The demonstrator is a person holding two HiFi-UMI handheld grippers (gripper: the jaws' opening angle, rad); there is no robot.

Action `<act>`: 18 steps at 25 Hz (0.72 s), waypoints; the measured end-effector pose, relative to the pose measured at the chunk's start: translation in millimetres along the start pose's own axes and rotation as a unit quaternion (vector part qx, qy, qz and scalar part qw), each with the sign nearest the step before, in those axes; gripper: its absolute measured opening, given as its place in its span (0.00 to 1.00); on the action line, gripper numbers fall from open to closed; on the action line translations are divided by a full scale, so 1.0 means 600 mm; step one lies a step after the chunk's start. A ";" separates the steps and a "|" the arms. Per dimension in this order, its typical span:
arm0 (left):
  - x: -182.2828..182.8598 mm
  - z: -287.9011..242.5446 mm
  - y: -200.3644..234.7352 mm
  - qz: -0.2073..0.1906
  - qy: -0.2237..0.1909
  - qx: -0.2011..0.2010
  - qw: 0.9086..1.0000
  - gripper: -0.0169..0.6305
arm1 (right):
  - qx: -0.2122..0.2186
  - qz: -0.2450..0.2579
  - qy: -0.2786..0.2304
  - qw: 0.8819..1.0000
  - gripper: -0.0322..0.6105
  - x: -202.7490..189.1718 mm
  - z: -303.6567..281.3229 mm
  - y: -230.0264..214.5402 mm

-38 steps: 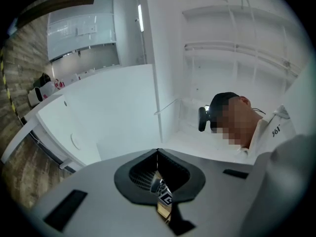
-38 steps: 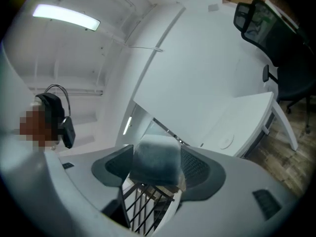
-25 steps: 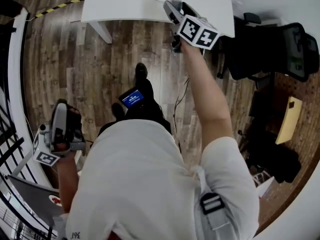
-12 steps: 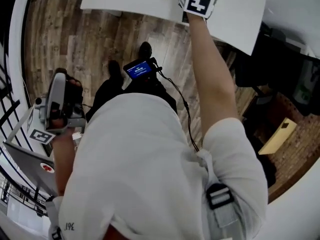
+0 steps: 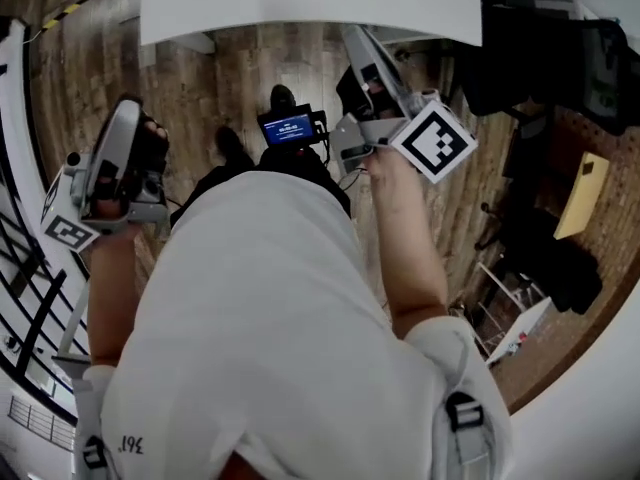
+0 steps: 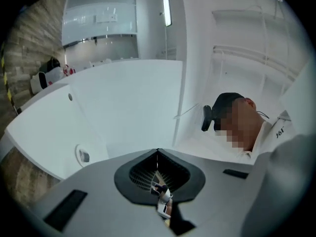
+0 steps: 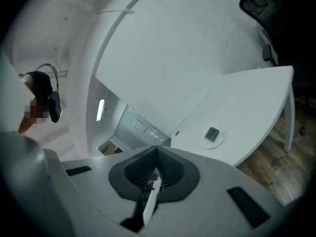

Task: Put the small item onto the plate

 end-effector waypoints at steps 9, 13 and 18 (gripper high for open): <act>-0.023 0.058 -0.017 0.024 0.058 -0.057 0.996 0.04 | 0.016 0.125 -0.104 0.987 0.05 0.018 0.065 0.176; -0.024 0.095 -0.025 0.027 0.064 -0.054 0.996 0.04 | 0.000 0.138 -0.115 0.984 0.05 0.009 0.096 0.199; -0.017 0.122 -0.032 0.026 0.055 -0.053 0.997 0.04 | 0.004 0.157 -0.119 0.980 0.05 0.015 0.094 0.225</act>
Point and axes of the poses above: the fingertips, and each gripper's own axes: z backward along the fingers, y to its left, x out of its top, the point moved 10 cm from there along z, backward along the fingers, and after that the axes turned 12 degrees about x, right-handed, at the moved point
